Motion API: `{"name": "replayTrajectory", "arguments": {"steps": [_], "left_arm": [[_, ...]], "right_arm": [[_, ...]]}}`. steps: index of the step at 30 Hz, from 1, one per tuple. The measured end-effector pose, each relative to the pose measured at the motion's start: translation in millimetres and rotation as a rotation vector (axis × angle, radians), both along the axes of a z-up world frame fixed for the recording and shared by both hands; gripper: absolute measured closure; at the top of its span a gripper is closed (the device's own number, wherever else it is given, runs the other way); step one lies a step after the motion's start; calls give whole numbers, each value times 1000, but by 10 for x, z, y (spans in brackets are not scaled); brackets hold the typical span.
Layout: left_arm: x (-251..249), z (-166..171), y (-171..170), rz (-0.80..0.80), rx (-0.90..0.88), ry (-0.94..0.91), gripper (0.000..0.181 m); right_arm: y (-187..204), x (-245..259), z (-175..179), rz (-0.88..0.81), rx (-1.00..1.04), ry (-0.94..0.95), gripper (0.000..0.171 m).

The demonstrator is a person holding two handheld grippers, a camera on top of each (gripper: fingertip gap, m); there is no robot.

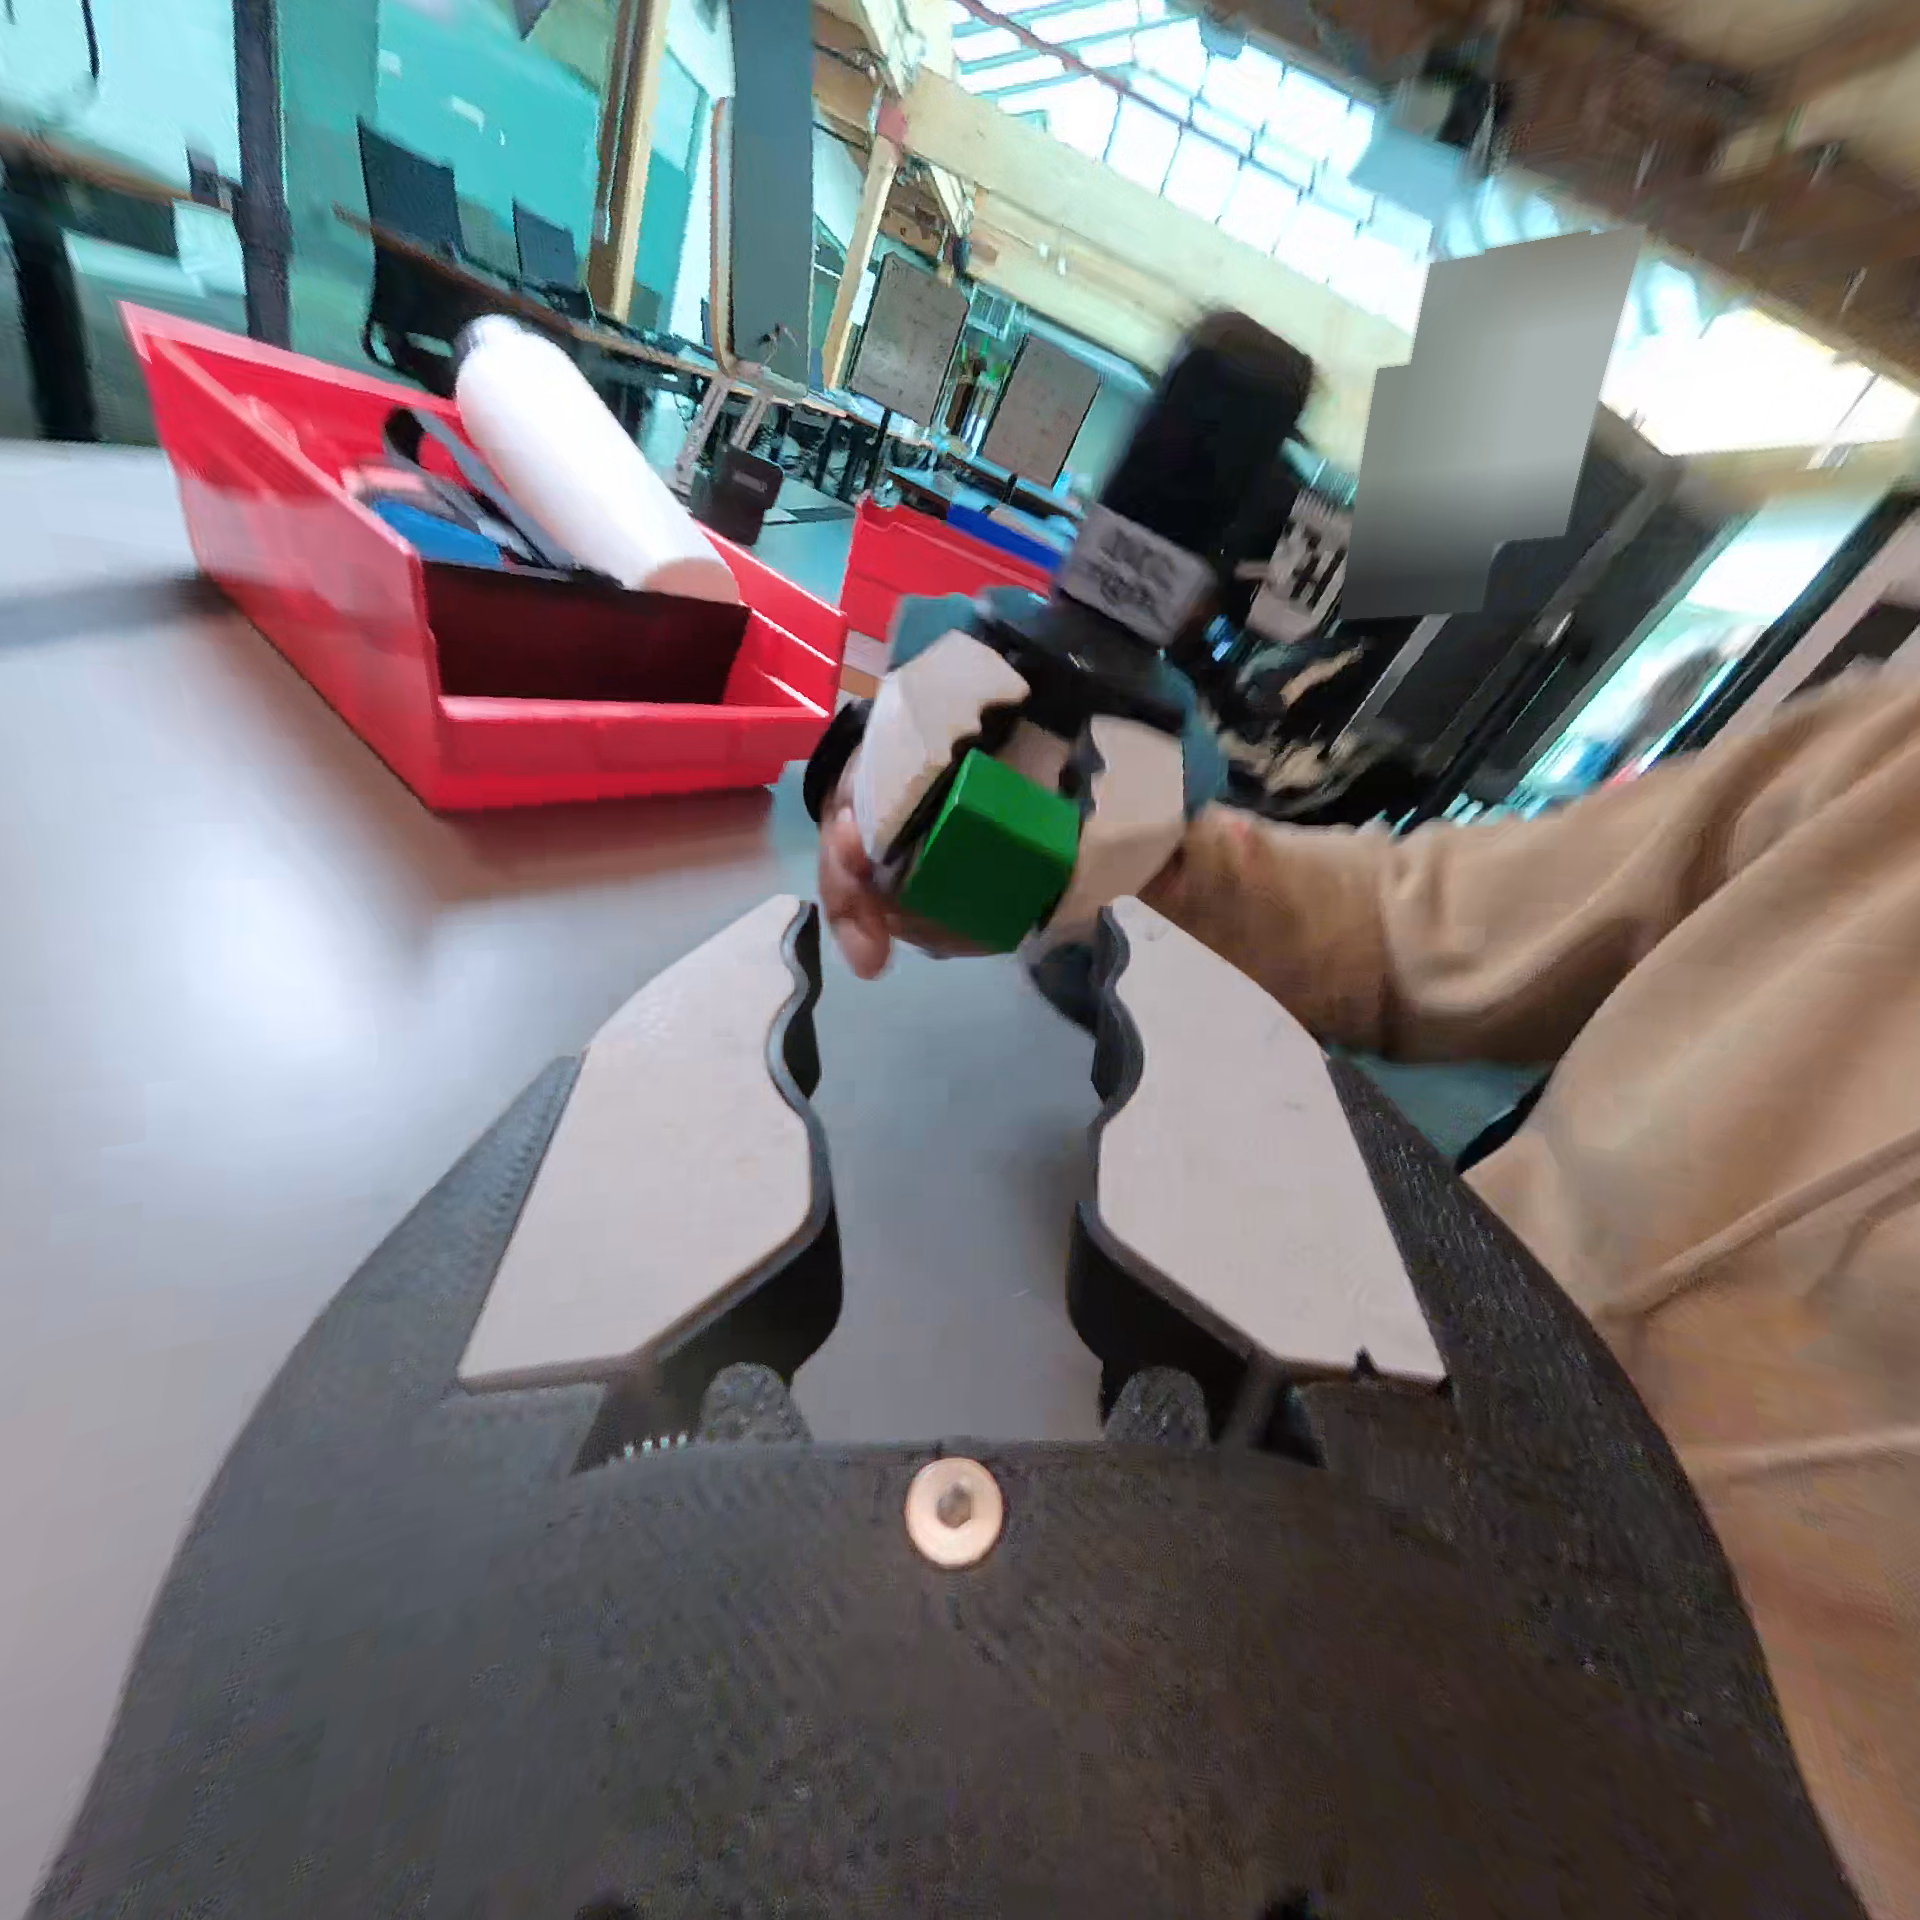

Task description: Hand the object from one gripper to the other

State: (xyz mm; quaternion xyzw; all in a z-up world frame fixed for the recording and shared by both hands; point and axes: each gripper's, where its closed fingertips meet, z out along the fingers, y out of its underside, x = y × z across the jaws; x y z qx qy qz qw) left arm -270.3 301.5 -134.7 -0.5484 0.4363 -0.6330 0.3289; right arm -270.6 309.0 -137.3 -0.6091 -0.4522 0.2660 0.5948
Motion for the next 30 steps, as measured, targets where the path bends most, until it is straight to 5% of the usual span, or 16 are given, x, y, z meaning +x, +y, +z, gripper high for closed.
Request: {"name": "replayTrajectory", "arguments": {"steps": [4,7,15,19,23,30], "left_arm": [[-32,-60,-118,4,384,31,133],[-39,-94,-244,-28,532,28,134],[-52,-186,-470,-112,700,33,135],[-27,-194,-471,-68,783,31,150],[-7,-103,-213,78,710,59,151],[26,-198,152,135,13,156,152]], "right_arm": [[-251,-39,92,341,-580,308,142],[-466,-139,-97,499,-838,260,142],[-621,-288,-123,574,-930,255,143],[-561,-295,-127,548,-955,292,143],[-287,-218,-94,394,-847,363,131],[73,-51,-163,-25,-63,-25,113]]}}
